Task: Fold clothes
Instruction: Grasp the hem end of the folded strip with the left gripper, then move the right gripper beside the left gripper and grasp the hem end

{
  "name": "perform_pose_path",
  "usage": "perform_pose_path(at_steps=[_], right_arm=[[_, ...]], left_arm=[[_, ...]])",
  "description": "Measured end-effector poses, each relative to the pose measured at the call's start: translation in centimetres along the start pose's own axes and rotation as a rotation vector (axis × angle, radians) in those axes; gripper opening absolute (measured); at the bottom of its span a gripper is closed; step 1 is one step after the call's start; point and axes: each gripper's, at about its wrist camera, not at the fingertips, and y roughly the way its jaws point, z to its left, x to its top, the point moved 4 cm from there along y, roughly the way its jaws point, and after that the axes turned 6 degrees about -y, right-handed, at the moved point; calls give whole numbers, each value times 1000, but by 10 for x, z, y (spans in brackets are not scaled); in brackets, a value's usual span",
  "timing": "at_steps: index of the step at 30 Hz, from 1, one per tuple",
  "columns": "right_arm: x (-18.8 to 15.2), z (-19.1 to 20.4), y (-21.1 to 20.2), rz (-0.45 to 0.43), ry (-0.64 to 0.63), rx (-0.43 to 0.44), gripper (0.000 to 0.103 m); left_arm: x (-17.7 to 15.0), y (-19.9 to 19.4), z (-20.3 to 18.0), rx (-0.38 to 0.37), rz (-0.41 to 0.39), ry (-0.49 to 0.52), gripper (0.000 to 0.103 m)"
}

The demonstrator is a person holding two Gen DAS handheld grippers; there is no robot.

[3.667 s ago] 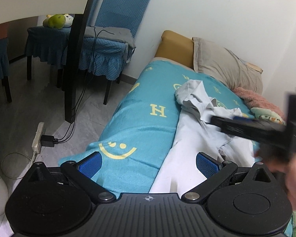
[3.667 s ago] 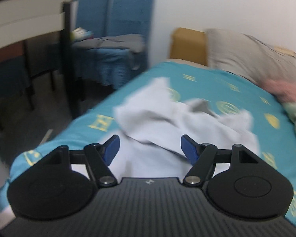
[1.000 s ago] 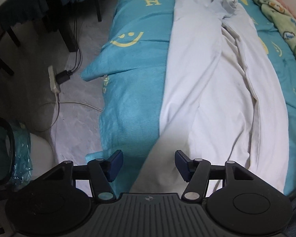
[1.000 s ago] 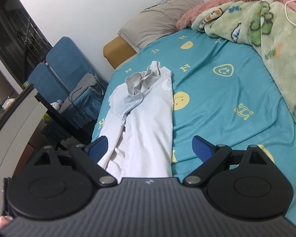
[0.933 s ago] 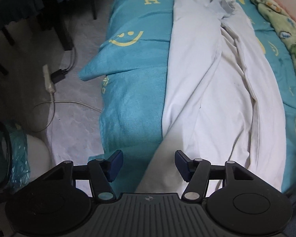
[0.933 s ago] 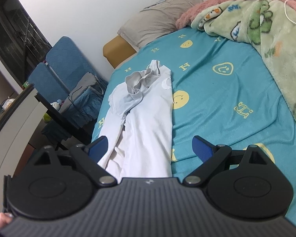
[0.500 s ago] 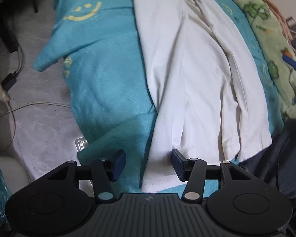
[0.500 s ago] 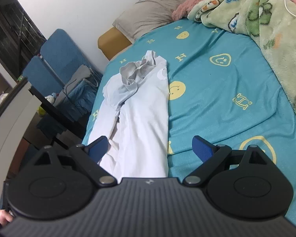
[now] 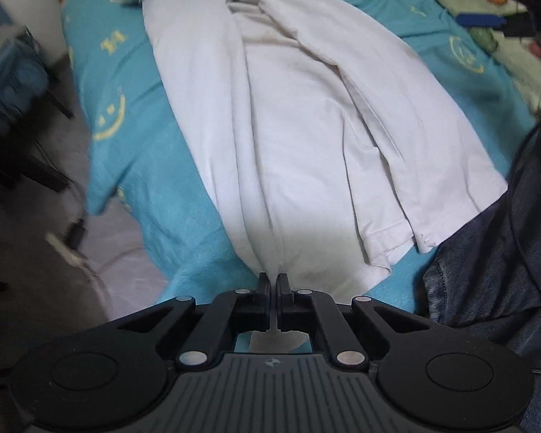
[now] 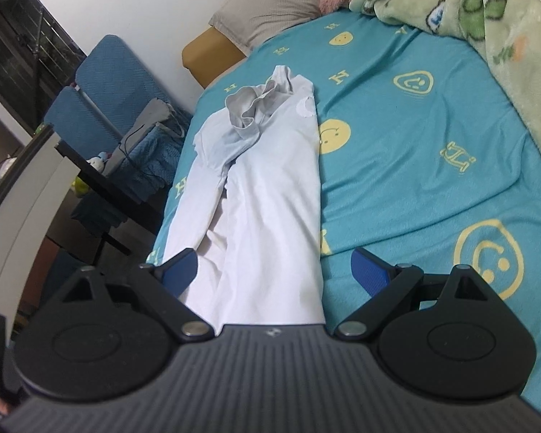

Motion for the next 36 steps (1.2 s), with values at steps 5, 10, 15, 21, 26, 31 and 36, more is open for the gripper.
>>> perform_pose_path(at_steps=[5,10,15,21,26,31,36], right_arm=[[0,-1,-2,-2,21,21,93],[0,-4,-1,7,33,22,93],[-1,-10,4,29,46,13,93],[-8,-14,7,65,50,30,93],[-17,-21,8,110,100,62,93],[-28,-31,12,173,164,71,89],[-48,-42,20,289,248,74,68]], left_arm=[[7,-21,-37,61,-35,-4,3],[19,-32,-59,100,-71,-21,3],[24,-34,-78,134,-93,-19,3],[17,-12,-110,-13,-63,-17,5],[9,-3,-108,-180,-36,-73,24],[7,-8,-55,-295,-92,-374,59],[-1,24,12,-294,-85,-728,69]])
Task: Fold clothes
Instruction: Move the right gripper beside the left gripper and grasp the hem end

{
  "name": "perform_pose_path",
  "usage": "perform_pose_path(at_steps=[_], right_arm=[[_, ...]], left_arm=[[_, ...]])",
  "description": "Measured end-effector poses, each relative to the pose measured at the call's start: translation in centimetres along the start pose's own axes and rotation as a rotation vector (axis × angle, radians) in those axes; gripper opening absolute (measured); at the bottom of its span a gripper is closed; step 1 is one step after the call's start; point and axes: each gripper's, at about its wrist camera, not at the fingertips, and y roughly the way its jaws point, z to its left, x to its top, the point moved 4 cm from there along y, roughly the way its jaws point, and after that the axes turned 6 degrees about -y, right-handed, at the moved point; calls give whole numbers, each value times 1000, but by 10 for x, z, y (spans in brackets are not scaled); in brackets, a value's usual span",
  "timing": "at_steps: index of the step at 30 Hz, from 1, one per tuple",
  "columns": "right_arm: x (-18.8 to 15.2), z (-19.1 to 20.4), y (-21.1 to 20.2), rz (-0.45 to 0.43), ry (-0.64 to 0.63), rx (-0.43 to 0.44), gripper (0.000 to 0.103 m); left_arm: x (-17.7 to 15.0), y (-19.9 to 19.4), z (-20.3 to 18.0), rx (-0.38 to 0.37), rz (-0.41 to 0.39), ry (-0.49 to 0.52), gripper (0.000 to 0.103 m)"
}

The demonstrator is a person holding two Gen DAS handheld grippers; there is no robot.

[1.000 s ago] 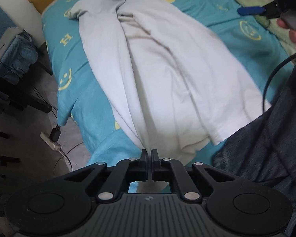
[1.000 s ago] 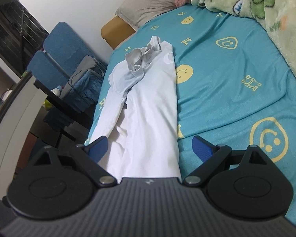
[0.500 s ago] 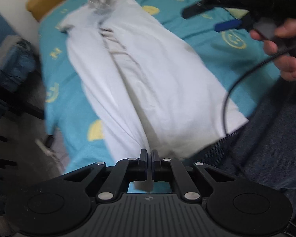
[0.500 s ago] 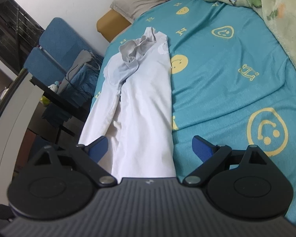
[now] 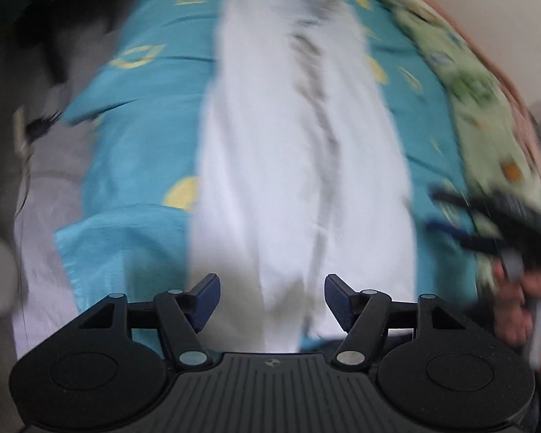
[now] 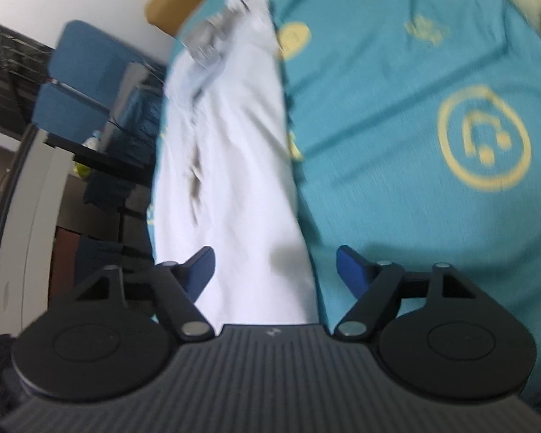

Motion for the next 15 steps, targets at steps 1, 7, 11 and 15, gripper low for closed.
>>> perform_pose_path(at_steps=[1,7,11,15], right_arm=[[-3,-2,1,19,11,-1,66],[-17,-5,8,90,11,-43,65],[-22,-3,9,98,-11,-74,65],[-26,1,9,113,-29,-81,65]], left_arm=[[5,4,9,2,6,-48,69],[18,18,21,12,6,-94,74],[13,32,18,84,17,-60,74],[11,43,17,87,40,-55,74]])
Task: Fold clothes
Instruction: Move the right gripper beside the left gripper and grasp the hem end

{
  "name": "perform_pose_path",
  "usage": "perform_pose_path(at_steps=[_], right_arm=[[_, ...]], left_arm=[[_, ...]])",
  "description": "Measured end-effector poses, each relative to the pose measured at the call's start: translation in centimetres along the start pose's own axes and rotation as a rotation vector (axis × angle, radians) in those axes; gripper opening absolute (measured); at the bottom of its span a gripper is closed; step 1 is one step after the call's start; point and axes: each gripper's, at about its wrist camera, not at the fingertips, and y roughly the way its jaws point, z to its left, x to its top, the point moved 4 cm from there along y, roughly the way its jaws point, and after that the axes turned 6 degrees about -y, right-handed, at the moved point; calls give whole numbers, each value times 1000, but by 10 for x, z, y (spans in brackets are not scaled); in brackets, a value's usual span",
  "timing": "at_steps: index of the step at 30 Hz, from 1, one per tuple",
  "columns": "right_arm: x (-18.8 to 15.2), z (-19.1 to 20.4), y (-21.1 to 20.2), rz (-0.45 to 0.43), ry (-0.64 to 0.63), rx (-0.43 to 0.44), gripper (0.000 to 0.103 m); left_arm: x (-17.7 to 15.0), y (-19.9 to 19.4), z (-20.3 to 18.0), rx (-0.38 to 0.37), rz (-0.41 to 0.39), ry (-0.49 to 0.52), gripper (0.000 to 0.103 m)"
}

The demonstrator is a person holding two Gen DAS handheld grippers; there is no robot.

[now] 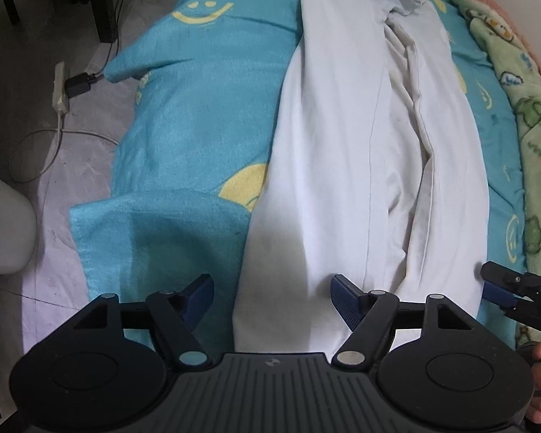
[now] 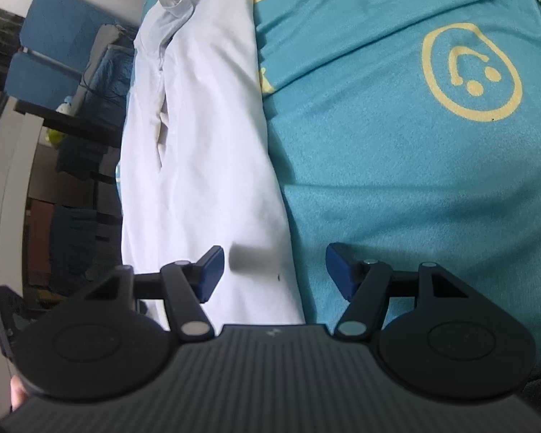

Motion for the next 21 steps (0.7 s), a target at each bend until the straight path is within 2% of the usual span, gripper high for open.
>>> perform_pose_path(at_steps=[2,5,8,10,15,21], right_arm=[[-3,3,2,23,-6,18,66],[-11,11,5,78,-31,65,65],[-20,21,5,115,-86,91,64],[-22,22,4,119,-82,107,53],[-21,20,-4,96,-72,127,52],[-19,18,3,104,-73,79,53]], left_arm=[[0,3,-1,-20,9,6,74],[-2,3,-3,-95,46,12,72],[-6,-2,-3,-154,55,13,61],[-9,-5,-6,-172,48,29,50],[-13,-2,-7,-120,36,36,47],[-16,1,-6,-100,38,16,50]])
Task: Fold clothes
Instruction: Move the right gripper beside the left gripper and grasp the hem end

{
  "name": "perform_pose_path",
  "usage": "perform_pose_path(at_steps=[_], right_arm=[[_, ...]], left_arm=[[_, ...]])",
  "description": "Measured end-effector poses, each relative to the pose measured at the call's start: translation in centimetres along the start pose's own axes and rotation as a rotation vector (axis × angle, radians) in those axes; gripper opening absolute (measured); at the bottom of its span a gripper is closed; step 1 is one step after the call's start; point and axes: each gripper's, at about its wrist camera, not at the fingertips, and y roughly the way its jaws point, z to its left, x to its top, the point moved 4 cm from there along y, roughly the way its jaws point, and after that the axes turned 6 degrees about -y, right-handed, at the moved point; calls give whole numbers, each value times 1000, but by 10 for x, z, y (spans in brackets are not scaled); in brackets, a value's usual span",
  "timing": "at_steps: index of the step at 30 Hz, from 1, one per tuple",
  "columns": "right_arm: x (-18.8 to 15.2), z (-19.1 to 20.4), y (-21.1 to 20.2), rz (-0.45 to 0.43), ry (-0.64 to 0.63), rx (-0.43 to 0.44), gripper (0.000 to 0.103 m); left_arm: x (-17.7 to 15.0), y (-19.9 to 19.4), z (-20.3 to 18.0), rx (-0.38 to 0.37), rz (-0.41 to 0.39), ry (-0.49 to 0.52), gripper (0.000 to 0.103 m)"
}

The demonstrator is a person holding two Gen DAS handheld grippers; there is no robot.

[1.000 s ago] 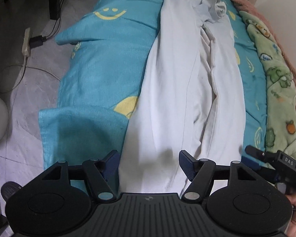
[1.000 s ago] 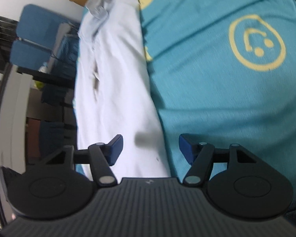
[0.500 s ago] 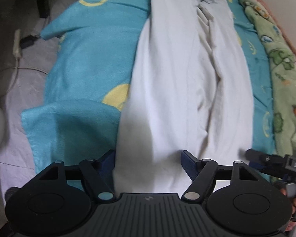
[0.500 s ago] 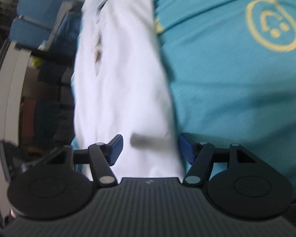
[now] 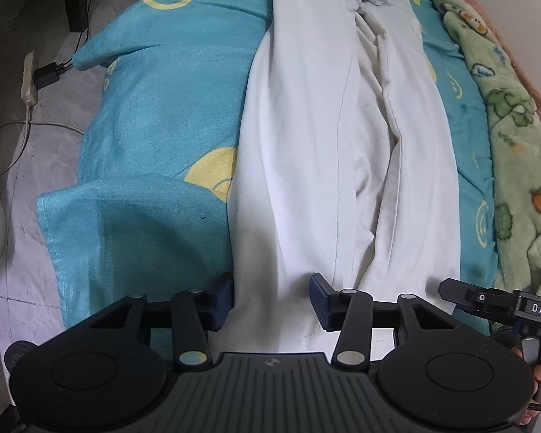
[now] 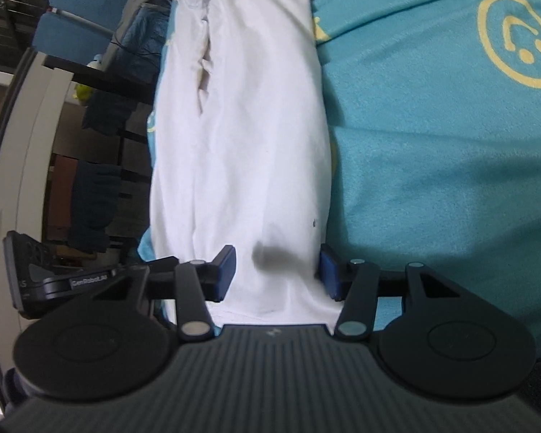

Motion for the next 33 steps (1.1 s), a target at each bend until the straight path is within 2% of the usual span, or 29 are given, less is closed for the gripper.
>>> perform_pose_path(at_steps=[3,8,16,24,26,29,31,33], right_arm=[[-3,1,5,23,-26,-26,53],[-8,9,11,52,-84,-45,53],[-9,10,10,52,-98,-55,53],[-12,16,12,52,-138,-81,53],[-15,24,16,59,-203,-120,53],[-21,36,22,77,-301,-175,55],[-25,41,24,88,-346,-200,55],[-30,48,29,115,-407,-235,55]], left_arm=[[-3,1,-3,2,10,12,55],[1,-1,2,49,2,25,55],[3,-2,9,112,-29,-6,65],[0,4,0,89,5,41,67],[-2,5,-3,75,20,58,64],[-8,6,-9,50,47,100,53],[-14,5,-15,44,58,139,30],[-19,2,-21,46,57,177,15]])
